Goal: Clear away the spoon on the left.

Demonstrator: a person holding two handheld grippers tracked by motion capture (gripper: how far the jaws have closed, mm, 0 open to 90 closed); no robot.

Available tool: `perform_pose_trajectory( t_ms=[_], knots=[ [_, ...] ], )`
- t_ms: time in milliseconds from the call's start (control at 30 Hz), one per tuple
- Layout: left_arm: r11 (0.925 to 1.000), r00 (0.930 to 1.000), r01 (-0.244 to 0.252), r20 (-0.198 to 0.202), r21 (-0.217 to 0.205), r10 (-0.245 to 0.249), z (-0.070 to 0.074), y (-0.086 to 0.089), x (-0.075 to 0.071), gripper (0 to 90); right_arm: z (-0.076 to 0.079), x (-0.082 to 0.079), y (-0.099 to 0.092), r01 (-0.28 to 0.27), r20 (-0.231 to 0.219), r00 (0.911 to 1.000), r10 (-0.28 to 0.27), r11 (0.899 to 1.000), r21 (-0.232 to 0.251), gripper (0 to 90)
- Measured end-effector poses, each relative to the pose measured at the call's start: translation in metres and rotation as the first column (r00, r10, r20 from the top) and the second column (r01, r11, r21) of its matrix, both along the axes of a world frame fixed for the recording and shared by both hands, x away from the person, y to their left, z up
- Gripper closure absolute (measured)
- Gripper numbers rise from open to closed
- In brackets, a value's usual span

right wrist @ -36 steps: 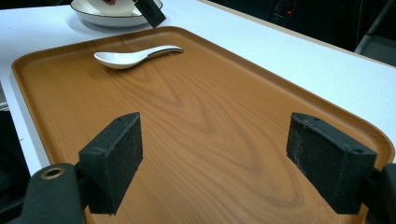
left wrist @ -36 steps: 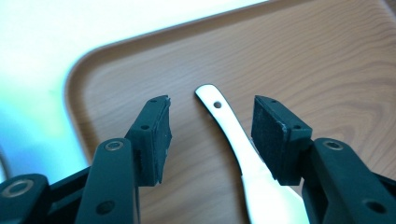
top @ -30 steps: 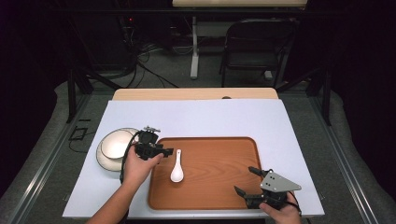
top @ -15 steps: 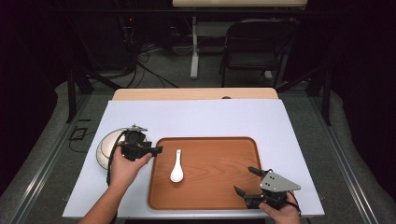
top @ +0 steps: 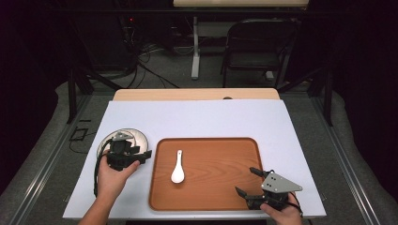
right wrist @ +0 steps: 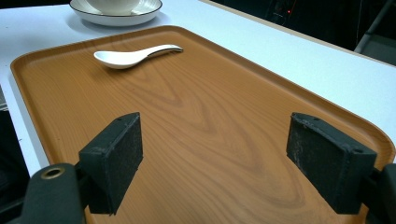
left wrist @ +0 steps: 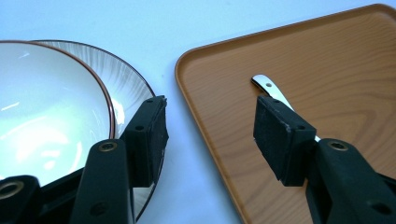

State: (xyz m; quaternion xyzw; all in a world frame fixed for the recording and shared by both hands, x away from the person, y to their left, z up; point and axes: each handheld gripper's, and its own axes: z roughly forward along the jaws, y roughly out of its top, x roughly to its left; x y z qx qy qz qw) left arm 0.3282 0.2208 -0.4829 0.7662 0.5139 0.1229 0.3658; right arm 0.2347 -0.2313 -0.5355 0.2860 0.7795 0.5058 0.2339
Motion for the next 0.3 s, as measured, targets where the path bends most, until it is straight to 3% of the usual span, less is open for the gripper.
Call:
perform_pose_trajectory(
  t_ms=[300],
  knots=[
    [0.9998,0.9976,0.022,0.066,0.001,-0.022,-0.009,0.005,-0.017,43.7,0.000,0.000,0.000,0.001,0.001,1.0000,-0.001,1.000,-0.002,18.3]
  ],
)
